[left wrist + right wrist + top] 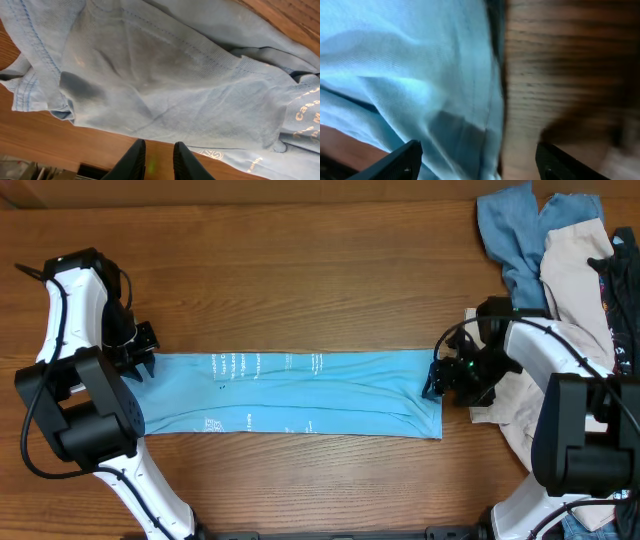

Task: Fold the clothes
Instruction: 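Move the right gripper to the folded strip's right end, then grasp the strip's right end with the right gripper and lift it leftward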

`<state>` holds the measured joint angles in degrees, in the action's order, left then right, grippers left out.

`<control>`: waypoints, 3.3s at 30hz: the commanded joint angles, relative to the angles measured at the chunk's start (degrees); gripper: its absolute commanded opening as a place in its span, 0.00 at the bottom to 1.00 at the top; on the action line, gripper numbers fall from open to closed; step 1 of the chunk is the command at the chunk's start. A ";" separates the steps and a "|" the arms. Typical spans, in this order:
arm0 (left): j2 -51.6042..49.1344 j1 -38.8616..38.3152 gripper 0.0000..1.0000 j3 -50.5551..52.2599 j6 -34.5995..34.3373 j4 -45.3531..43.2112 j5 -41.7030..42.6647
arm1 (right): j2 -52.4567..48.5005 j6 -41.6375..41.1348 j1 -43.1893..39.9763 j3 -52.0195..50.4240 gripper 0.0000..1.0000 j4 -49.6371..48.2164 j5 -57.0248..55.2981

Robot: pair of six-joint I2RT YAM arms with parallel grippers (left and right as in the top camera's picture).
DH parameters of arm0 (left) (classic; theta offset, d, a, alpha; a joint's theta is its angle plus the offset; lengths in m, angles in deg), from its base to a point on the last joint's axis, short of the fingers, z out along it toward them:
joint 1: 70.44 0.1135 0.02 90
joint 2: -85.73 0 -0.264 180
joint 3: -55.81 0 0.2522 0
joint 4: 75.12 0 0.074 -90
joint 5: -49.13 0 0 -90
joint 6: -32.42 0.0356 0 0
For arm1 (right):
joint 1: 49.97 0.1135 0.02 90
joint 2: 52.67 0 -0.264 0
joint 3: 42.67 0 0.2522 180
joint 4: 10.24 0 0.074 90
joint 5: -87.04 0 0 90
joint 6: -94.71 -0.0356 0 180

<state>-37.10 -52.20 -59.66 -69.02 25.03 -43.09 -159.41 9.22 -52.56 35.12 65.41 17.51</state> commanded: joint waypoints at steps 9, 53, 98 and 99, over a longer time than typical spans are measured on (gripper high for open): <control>2.58 0.11 0.23 -0.17 1.16 0.28 -0.33 | 1.22 -4.13 2.75 -6.82 0.69 -10.54 5.09; 6.05 0.48 0.22 -0.68 2.03 0.57 1.22 | 1.31 -15.91 17.49 18.08 0.04 6.43 -11.43; 6.05 0.46 0.22 -0.68 2.01 0.55 2.29 | -0.79 -19.04 42.45 18.05 0.04 -15.21 -5.18; 6.05 0.46 0.22 -0.68 2.03 0.55 2.27 | -0.79 -19.02 42.71 18.05 0.04 -15.47 -4.94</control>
<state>-32.51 -51.94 -59.66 -67.93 25.62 -41.52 -160.20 -11.94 -11.29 51.78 50.98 9.57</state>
